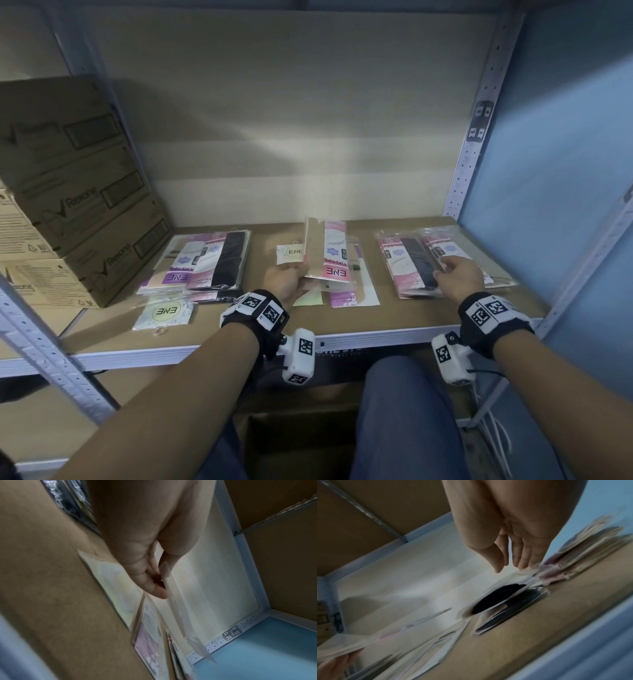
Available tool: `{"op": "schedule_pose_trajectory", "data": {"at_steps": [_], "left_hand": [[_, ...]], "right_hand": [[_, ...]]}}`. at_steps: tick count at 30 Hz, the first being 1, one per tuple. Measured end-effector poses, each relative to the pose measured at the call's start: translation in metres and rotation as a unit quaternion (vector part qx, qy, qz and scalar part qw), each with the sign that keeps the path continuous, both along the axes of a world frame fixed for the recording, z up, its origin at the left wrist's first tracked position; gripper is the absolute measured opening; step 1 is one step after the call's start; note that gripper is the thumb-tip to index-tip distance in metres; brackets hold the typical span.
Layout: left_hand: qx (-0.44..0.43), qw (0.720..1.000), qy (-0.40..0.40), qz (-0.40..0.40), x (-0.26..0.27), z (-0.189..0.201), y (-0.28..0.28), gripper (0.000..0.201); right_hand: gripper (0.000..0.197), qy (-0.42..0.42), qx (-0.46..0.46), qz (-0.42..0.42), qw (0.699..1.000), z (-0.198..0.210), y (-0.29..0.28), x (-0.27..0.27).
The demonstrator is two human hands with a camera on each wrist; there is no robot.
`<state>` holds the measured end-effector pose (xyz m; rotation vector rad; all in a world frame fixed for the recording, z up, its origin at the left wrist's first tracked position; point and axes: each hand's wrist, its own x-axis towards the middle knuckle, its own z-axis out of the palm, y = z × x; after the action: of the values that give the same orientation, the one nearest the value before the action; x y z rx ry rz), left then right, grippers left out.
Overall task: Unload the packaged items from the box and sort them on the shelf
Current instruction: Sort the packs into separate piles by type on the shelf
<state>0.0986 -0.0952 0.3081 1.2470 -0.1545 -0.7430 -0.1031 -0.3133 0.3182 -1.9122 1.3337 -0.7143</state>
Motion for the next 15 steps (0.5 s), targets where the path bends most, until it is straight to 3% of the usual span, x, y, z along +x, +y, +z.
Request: {"op": "schedule_pose_trajectory", "data": {"at_steps": [6,10,15], "left_hand": [[-0.015,1.0,0.018,-0.018,-0.007,-0.001,-0.001,0.018],[-0.013,0.999,0.019,-0.033,-0.013,0.0,-0.005,0.022],[-0.015,0.999,0.029,-0.044,-0.023,0.004,-0.008,0.021]], "right_hand": [[0.033,-0.006,-0.056,0.046,0.997,0.01,0.013,0.006],[0.026,-0.025,-0.041,0.114,0.992,0.016,0.035,0.018],[0.019,-0.077,0.142,0.195,0.967,0.017,0.064,0.036]]}}
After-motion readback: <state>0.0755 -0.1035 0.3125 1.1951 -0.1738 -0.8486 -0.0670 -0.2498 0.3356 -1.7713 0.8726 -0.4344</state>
